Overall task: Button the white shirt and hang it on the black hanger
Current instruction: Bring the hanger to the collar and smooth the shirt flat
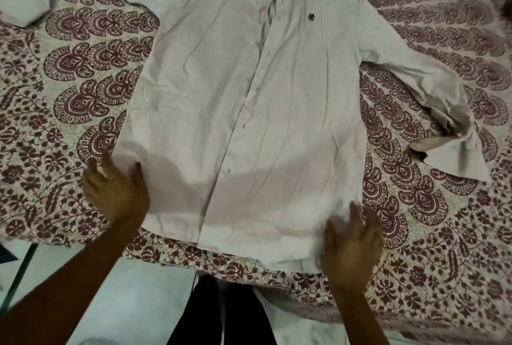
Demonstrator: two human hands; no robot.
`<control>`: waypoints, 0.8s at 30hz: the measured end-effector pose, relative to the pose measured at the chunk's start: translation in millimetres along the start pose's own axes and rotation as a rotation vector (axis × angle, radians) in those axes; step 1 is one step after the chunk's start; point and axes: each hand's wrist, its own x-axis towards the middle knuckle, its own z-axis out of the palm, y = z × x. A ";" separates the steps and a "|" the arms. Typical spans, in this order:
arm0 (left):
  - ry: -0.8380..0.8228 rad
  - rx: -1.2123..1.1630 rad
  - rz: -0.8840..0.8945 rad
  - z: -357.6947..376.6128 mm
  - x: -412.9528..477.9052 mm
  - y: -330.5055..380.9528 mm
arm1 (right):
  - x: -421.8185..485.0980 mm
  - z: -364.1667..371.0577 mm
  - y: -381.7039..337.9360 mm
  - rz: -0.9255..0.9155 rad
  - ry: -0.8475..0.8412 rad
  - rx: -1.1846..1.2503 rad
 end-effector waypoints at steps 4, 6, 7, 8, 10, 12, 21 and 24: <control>-0.118 -0.045 0.091 -7.7 26.3 -14.7 | -4.7 18.4 -28.8 -0.229 -0.217 -0.102; -0.083 -0.127 0.122 -17.4 29.6 -17.7 | -8.5 29.5 -34.4 -0.278 -0.321 -0.150; -0.041 -0.138 0.102 -21.8 31.4 -21.2 | -10.0 33.6 -34.2 -0.269 -0.362 -0.166; -0.014 -0.111 0.072 -26.5 33.1 -26.8 | -11.4 36.4 -33.3 -0.249 -0.400 -0.177; -0.040 -0.003 -0.009 -33.1 38.0 -39.1 | -13.0 37.6 -31.2 -0.210 -0.446 -0.192; -0.069 0.088 -0.071 -36.2 43.8 -44.3 | -12.4 35.1 -31.8 -0.208 -0.460 -0.201; -0.271 0.329 0.864 -1.6 -8.2 -7.6 | -22.3 35.2 -59.4 -0.380 -0.386 -0.194; -0.395 0.384 0.933 17.1 -26.7 -13.0 | -26.2 42.0 -64.2 -0.475 -0.410 -0.241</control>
